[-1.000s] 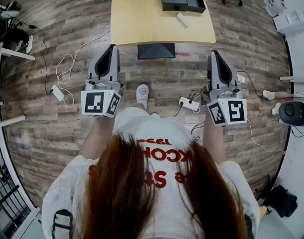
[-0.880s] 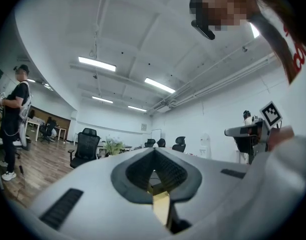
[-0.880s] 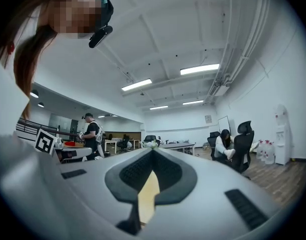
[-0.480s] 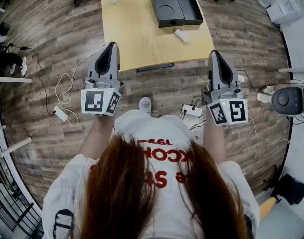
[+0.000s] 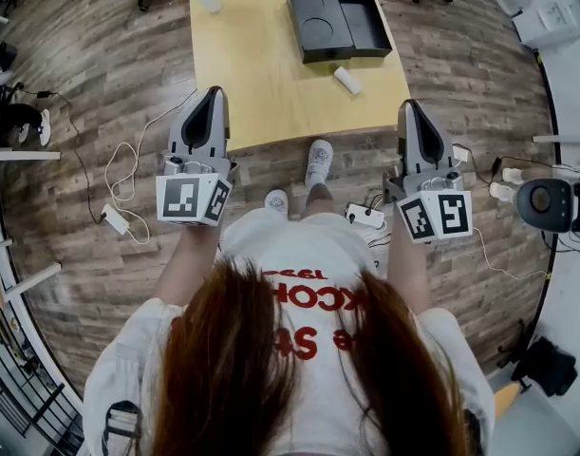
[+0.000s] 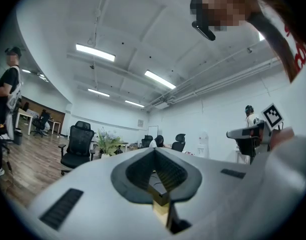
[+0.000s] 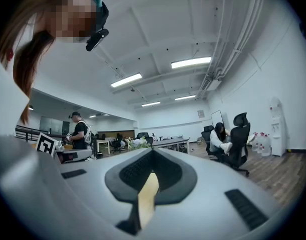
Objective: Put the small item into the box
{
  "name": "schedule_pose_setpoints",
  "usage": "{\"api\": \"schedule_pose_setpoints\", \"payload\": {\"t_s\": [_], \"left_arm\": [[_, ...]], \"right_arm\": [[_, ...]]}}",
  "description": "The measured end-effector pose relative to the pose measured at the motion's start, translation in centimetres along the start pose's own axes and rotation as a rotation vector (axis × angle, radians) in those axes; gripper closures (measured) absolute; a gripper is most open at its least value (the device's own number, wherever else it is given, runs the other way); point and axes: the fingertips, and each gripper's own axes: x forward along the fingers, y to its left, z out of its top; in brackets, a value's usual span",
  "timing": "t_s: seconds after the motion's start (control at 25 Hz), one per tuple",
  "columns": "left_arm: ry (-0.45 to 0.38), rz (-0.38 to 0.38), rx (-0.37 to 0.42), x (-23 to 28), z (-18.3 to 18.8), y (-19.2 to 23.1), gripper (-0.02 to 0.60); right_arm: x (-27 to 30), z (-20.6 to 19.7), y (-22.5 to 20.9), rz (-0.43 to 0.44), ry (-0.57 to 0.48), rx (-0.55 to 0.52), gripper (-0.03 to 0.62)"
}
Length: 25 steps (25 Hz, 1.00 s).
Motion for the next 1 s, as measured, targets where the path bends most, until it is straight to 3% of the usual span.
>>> {"api": "schedule_pose_setpoints", "payload": {"t_s": [0.64, 1.0], "left_arm": [[-0.076, 0.179, 0.048, 14.7, 1.6, -0.2, 0.575], [-0.048, 0.225, 0.039, 16.7, 0.1, 0.4, 0.575]], "right_arm": [[13.5, 3.1, -12.7, 0.195, -0.032, -0.008, 0.589], [17.1, 1.4, -13.3, 0.254, 0.008, 0.016, 0.589]]}}
